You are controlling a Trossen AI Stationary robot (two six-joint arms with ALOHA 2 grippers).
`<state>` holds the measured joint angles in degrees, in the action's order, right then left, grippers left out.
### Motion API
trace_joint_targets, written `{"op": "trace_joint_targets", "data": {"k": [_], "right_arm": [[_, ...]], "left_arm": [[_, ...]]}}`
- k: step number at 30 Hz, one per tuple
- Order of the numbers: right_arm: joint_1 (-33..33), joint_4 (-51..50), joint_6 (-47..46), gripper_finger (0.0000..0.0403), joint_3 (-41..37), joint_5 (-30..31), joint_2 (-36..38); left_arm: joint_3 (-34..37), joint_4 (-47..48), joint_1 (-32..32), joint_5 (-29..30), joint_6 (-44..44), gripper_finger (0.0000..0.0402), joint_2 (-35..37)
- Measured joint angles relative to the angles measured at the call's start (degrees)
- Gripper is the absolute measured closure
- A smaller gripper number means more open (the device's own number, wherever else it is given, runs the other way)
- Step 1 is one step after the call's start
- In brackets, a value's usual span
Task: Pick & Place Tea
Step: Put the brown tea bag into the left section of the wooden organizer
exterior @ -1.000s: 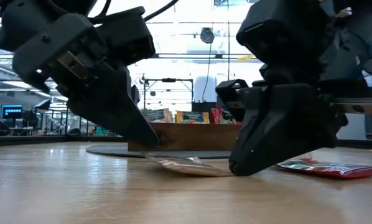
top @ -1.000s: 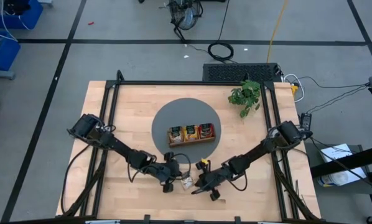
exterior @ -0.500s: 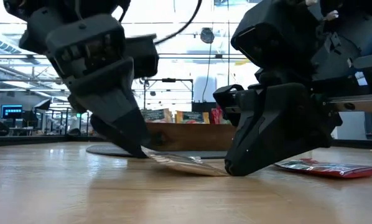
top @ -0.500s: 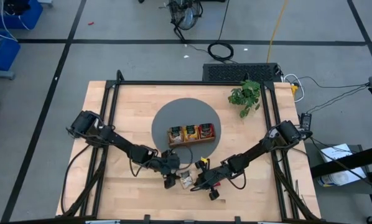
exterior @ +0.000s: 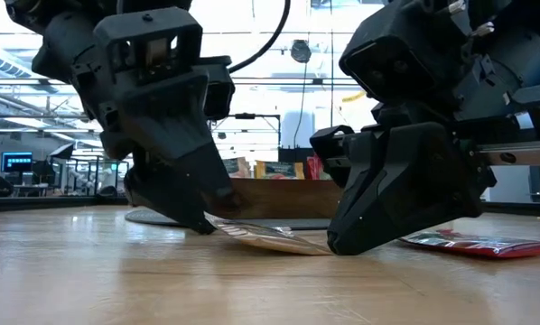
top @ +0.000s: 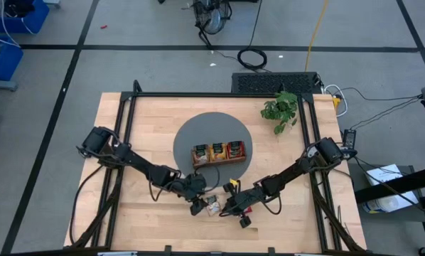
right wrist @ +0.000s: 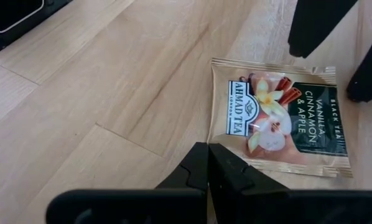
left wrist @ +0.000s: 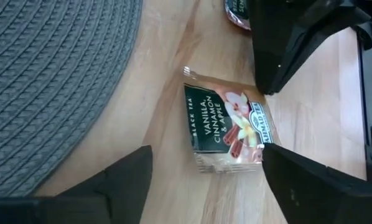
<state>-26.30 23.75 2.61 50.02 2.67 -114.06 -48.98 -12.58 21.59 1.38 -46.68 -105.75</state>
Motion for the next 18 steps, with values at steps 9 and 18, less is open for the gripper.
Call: {"op": "trace_joint_targets", "data": {"k": [9,18], "right_arm": [[0.1,1.0,0.5,0.0403,0.0,0.0,0.0],[0.3,1.9,1.3,0.0403,0.0,0.3,0.0]], "left_arm": [[0.1,-2.7,1.5,0.4,0.2,0.0152,-0.2],[0.1,-4.4,1.8,2.7,0.7,0.0152,-0.4]]}}
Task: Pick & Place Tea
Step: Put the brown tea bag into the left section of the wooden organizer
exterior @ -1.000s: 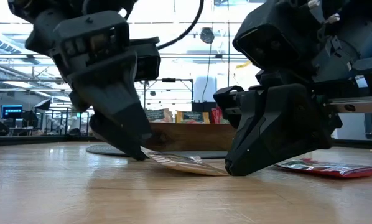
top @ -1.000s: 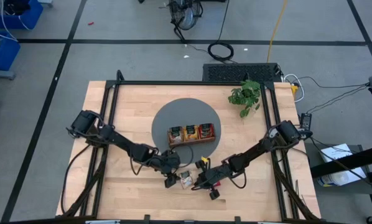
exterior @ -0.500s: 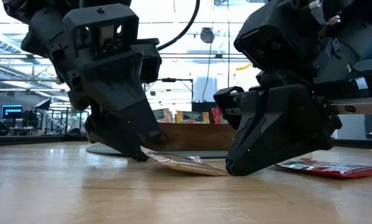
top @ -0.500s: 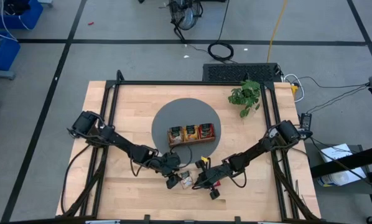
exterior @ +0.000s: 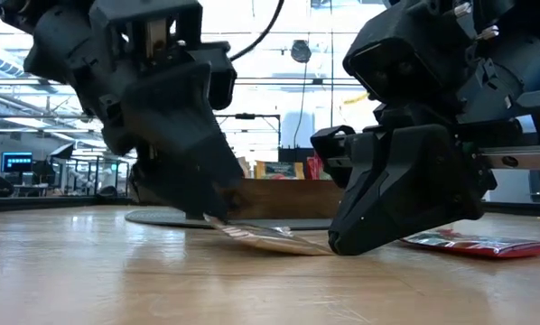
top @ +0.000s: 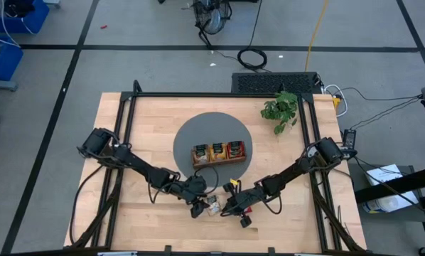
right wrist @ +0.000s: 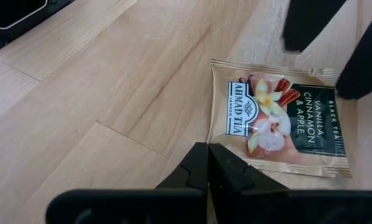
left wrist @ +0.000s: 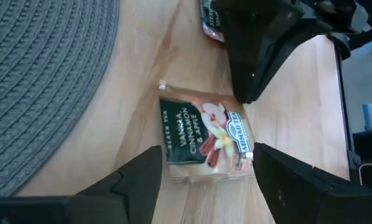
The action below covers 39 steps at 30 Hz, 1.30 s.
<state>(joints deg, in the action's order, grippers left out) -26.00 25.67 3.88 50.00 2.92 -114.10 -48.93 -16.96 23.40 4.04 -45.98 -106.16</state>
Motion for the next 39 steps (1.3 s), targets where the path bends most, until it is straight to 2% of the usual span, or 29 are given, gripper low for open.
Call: {"op": "trace_joint_targets", "data": {"k": [9,13,21,28,32,39], "right_arm": [[0.5,0.3,-0.2,0.0403,0.0,-0.3,-1.6],[1.5,3.1,-0.2,0.0403,0.0,-0.6,-4.2],[2.3,4.1,-0.2,0.0403,0.0,-0.7,-5.1],[2.3,3.2,-1.2,0.0403,0.0,-0.4,-5.1],[2.3,3.5,-1.2,0.0403,0.0,-0.2,-5.1],[3.1,3.7,-1.3,0.0403,0.0,0.0,-5.1]], "left_arm": [[-0.2,2.6,-1.3,-0.7,-3.2,0.0151,-2.0],[-0.1,1.8,-1.4,-3.4,-4.2,0.0151,-2.0],[-0.2,3.3,-0.2,-4.1,-5.7,0.0155,-2.0],[-0.1,6.5,-0.7,-5.0,-3.7,0.0178,-0.9],[-0.1,6.7,-1.1,-8.5,-4.9,0.0194,-1.4],[-0.1,6.1,-0.5,-10.9,-3.7,0.0261,-1.8]]}}
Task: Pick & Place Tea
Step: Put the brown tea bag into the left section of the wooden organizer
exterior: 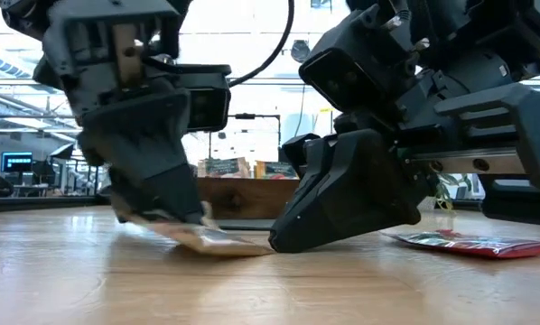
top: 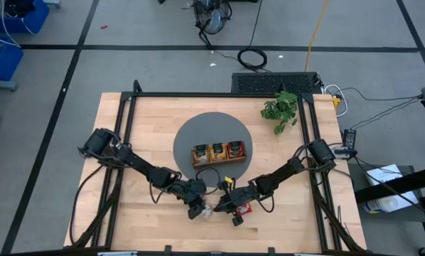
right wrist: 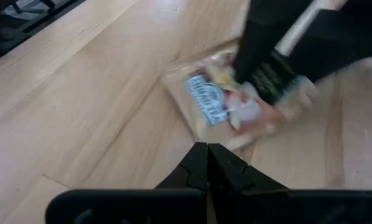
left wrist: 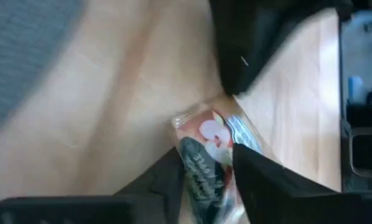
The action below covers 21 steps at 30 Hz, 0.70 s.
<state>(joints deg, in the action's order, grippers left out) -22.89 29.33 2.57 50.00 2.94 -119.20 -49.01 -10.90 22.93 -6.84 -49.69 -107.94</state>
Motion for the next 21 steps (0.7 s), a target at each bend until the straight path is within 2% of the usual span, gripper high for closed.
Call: {"op": "trace_joint_targets", "data": {"k": [4,10,18,21], "right_arm": [[0.0,0.2,-0.2,0.0403,0.0,1.0,0.0],[-0.1,0.8,0.1,0.0403,0.0,3.2,0.1],[-1.2,0.8,1.3,0.0398,-0.2,3.9,6.0],[-2.3,-0.5,2.9,0.0388,-0.6,3.8,9.8]], "left_arm": [[0.1,-0.8,0.6,-1.2,3.4,0.0311,-0.2],[0.2,-0.9,0.6,0.2,9.0,0.0392,-0.2],[0.3,0.0,1.2,2.2,16.0,0.0397,2.0],[0.1,2.3,1.8,5.7,19.8,0.0398,5.8]]}}
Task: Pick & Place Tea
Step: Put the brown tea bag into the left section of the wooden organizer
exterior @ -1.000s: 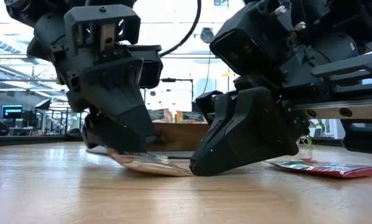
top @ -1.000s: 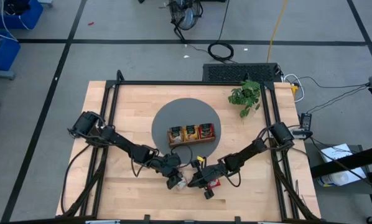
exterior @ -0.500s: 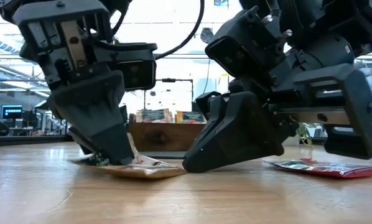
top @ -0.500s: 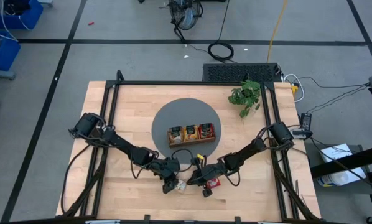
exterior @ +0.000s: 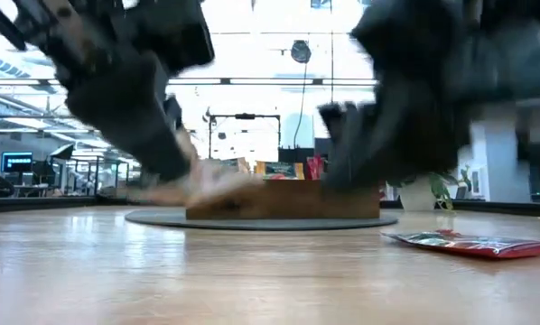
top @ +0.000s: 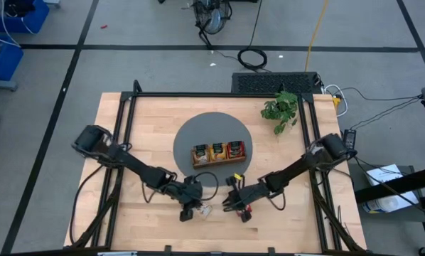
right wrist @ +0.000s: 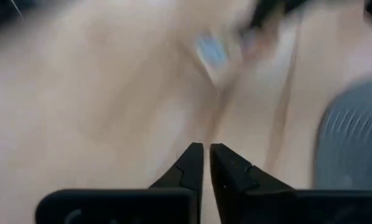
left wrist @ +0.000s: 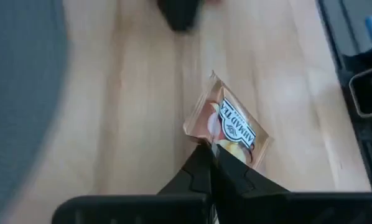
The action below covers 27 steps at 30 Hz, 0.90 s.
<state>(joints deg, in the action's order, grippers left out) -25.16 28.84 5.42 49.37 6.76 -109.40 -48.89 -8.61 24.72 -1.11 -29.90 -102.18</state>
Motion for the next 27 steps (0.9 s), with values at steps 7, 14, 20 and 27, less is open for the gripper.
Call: {"op": "trace_joint_targets", "data": {"k": [7,14,20,27], "right_arm": [[-0.8,4.2,-2.1,0.0338,0.3,0.0,8.3],[0.6,6.5,-7.5,0.0260,0.3,9.3,11.2],[3.4,6.2,-13.9,0.0199,0.4,6.2,10.8],[5.6,6.5,-17.6,0.0173,0.4,1.7,10.6]], "left_arm": [[-5.5,13.1,3.7,18.0,11.1,0.0398,8.2],[-12.5,19.0,8.5,32.8,20.2,0.0398,6.4],[-13.1,19.3,9.8,37.6,21.0,0.0398,5.2],[-13.1,18.7,9.2,40.2,22.2,0.0398,4.7]]}}
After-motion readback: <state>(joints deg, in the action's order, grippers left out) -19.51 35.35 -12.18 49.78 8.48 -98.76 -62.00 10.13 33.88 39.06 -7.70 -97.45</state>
